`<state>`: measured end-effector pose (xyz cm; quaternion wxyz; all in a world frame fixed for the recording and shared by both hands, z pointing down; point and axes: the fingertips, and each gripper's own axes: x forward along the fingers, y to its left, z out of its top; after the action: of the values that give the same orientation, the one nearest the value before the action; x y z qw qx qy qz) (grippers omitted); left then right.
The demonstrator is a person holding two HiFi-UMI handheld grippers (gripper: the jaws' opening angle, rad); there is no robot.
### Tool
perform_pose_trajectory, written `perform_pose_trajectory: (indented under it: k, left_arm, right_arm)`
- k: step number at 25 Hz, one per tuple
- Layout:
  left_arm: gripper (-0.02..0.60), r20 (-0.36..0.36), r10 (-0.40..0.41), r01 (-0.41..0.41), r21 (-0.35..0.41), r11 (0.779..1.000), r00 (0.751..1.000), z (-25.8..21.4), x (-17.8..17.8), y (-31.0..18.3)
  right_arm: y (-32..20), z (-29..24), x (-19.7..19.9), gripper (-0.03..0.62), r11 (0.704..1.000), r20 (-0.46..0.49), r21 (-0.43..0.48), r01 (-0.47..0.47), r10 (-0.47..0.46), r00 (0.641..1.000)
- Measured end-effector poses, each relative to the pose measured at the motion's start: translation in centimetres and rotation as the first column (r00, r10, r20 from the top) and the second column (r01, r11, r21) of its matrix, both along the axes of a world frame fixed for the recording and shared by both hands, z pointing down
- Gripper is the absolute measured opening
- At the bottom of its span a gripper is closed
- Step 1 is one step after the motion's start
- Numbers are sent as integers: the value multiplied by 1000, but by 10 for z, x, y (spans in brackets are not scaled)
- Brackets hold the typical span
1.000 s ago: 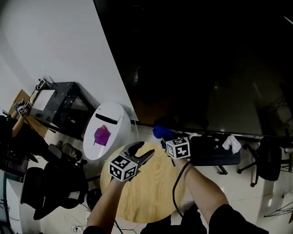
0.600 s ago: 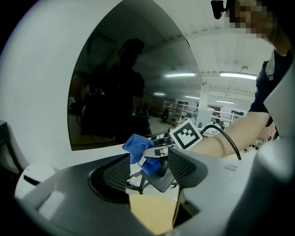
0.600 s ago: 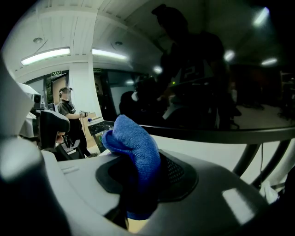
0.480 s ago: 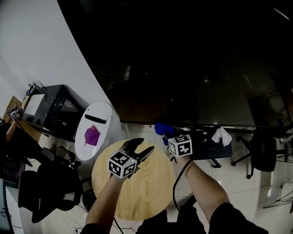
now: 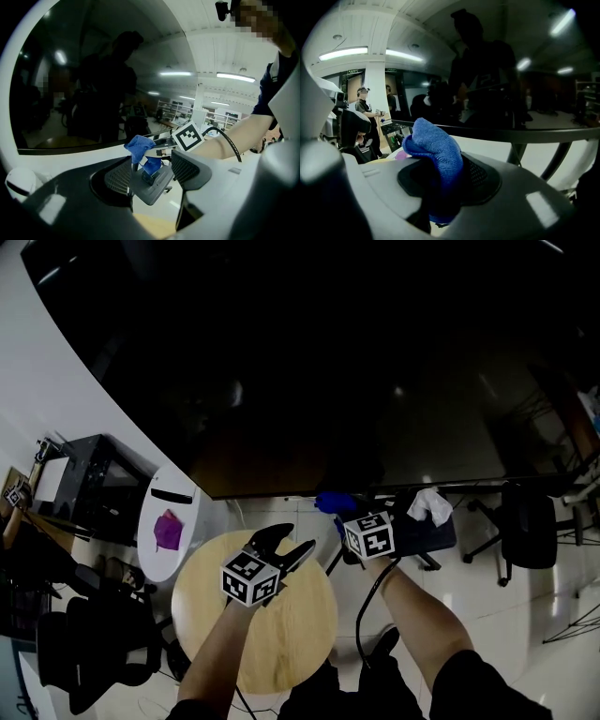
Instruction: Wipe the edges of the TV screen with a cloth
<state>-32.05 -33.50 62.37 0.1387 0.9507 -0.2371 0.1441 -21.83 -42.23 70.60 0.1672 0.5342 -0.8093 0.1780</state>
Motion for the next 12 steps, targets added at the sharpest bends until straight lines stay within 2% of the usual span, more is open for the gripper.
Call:
perform_pose_trajectory:
  k: [12]
  left_arm:
    - [255, 11, 64, -64, -15, 998, 998, 7, 83, 8]
  right_arm:
    - [16, -1, 88, 140, 999, 11, 18, -44, 44, 999]
